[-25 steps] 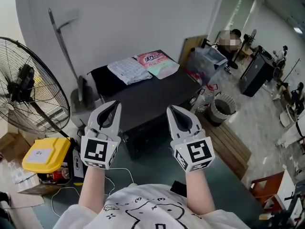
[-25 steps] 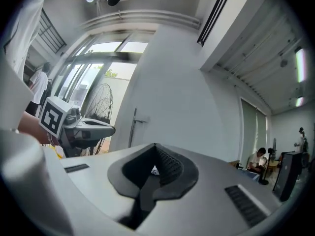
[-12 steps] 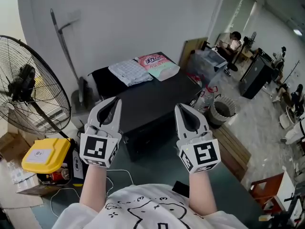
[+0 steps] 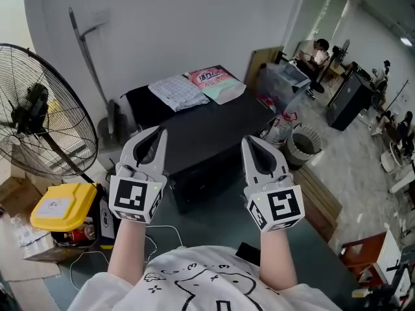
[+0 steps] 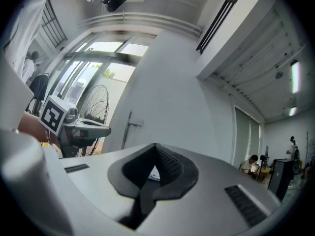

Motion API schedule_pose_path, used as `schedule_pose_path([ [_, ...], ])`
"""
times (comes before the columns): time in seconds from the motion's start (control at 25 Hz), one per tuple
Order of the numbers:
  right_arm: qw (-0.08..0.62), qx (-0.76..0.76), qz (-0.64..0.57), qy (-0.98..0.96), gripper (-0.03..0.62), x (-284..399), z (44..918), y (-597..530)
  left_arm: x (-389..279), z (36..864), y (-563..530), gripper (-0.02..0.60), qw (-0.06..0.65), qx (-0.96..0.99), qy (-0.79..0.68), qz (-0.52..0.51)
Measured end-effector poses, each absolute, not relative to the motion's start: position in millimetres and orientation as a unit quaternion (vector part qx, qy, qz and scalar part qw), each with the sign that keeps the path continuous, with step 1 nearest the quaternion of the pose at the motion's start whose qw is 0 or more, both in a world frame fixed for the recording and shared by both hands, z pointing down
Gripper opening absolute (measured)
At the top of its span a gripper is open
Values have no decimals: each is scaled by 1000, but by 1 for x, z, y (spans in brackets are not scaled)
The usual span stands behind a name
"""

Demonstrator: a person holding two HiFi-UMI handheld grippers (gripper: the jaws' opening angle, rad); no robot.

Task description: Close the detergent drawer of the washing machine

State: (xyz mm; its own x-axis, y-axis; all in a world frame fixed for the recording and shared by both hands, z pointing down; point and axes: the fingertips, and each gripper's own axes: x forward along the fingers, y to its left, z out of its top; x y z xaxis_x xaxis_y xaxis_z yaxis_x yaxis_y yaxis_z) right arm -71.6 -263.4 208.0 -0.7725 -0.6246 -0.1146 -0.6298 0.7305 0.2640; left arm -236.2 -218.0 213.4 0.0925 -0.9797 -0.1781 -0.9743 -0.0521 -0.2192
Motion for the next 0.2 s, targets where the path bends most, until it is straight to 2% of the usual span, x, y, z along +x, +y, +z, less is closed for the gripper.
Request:
schedule_pose_path([
  [0.2, 7, -338, 147, 930, -2, -72, 208, -261, -234, 214, -216, 15, 141, -728, 671, -16],
])
